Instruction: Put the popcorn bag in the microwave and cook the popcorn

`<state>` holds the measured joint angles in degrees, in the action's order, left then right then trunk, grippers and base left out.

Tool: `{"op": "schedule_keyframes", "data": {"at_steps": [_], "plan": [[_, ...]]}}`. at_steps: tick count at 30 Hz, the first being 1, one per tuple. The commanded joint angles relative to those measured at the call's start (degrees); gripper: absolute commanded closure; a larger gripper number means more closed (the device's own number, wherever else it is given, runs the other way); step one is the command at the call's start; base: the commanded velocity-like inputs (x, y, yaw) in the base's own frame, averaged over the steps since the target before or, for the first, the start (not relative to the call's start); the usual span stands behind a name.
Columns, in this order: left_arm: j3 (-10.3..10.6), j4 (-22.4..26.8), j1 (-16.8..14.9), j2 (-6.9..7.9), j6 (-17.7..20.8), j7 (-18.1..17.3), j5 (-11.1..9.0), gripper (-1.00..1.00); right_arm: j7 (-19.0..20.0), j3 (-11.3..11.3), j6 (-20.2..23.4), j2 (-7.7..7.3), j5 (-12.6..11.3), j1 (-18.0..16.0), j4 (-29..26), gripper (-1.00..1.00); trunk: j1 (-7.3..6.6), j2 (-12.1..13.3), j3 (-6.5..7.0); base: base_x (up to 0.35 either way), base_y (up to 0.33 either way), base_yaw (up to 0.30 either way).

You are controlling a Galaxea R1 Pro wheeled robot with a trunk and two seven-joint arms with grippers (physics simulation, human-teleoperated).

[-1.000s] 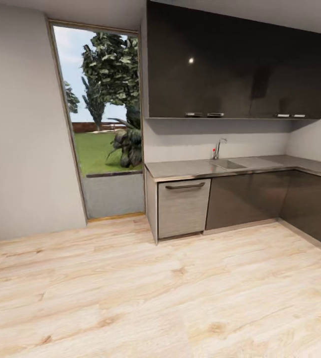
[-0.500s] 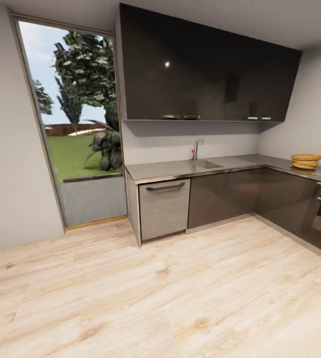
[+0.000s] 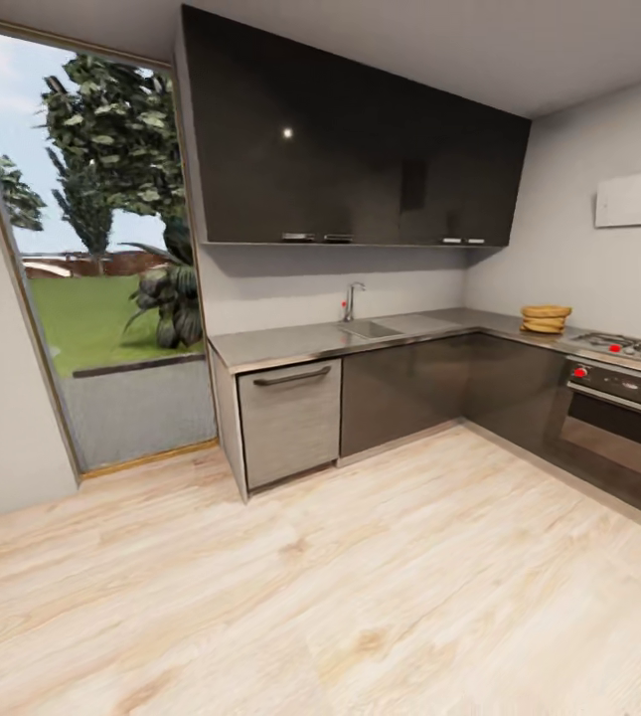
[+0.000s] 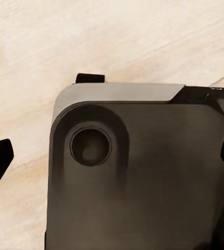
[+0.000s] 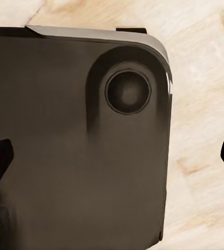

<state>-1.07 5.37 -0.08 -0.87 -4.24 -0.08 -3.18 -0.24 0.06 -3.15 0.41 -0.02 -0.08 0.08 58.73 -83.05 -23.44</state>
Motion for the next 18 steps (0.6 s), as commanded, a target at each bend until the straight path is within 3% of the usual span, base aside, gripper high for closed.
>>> {"op": "schedule_keyframes", "data": {"at_steps": [1,18], "plan": [[-0.1,0.0,0.0,-0.01,-0.2,0.0,-0.3,-1.0,0.0,0.0,-0.2,0.02,0.0,0.0,0.0,-1.0,0.0,0.0,-0.01,0.0,0.0,-0.268],[0.0,-0.6,0.0,-0.69,-0.1,-0.1,-0.2,-1.0,0.0,0.0,-0.2,0.04,0.2,0.0,0.0,-1.0,0.0,0.0,0.58,0.0,0.0,-0.269]]}}
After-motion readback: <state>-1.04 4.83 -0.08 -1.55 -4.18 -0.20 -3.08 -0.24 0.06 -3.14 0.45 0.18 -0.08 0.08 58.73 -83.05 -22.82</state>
